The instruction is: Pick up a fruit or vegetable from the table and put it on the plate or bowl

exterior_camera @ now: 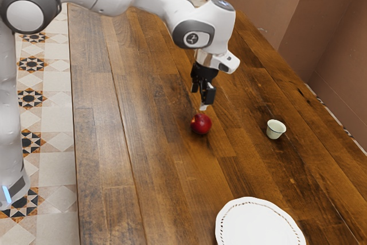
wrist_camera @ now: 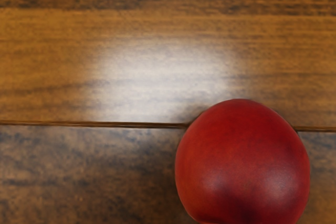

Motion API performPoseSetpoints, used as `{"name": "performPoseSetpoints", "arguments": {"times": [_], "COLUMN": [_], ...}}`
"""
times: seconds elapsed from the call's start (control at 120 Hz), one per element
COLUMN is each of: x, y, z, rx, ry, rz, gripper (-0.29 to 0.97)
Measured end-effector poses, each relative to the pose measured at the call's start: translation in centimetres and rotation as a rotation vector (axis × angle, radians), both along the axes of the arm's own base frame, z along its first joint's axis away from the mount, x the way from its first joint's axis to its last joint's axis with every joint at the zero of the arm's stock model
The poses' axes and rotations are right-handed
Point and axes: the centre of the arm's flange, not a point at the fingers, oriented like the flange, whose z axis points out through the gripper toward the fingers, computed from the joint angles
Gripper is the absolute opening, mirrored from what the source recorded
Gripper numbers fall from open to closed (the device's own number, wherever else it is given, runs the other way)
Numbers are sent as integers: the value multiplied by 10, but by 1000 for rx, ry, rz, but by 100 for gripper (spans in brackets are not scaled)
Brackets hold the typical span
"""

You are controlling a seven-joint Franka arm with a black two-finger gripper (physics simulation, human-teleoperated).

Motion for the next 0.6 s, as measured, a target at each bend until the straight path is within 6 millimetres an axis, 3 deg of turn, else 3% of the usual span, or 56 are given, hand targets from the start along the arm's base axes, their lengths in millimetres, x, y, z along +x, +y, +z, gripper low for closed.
{"name": "performPoseSetpoints", "arguments": {"times": [0.308, 0.6], "x": [8, 10], "y": [-31, -26], "z": [-23, -30], "rx": [-12, -16], "ry": [23, 23], "rz": [-53, -44], "gripper": [68, 68]}}
